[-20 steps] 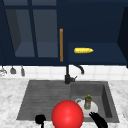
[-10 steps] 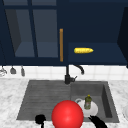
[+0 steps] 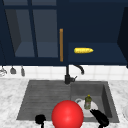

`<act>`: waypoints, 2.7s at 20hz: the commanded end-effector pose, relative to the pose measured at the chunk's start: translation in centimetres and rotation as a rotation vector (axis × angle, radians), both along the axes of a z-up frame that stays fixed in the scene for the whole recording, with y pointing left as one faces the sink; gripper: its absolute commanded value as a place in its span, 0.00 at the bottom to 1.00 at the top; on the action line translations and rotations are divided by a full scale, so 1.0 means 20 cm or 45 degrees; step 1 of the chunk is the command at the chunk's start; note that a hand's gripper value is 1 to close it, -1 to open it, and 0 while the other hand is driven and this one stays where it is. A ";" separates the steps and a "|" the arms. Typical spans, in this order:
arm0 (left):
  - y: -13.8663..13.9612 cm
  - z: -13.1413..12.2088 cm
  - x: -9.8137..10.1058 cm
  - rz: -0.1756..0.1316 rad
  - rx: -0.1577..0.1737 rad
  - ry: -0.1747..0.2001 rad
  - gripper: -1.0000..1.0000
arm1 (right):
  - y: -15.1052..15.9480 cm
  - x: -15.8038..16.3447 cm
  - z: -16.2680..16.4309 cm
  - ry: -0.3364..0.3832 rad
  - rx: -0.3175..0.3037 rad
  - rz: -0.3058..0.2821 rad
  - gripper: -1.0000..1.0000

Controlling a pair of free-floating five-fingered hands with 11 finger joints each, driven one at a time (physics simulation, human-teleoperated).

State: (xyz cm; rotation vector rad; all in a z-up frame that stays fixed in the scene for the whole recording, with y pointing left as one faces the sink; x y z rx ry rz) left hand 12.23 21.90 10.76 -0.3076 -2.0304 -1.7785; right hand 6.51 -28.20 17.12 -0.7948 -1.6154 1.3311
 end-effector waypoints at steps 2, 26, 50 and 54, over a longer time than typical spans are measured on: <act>0.00 0.00 0.00 0.000 0.000 0.000 0.50 | 0.03 0.06 0.19 0.017 -0.024 -0.101 0.00; 0.00 0.00 0.00 0.000 0.000 0.000 0.50 | 0.18 -0.08 1.01 0.097 -0.016 -0.442 0.00; 0.00 0.00 0.00 0.000 0.000 0.000 0.50 | 0.65 -0.37 1.91 0.092 -0.079 -0.545 0.00; 0.00 0.00 0.00 0.000 0.000 0.000 0.50 | 0.73 -0.35 2.07 0.094 -0.079 -0.568 0.00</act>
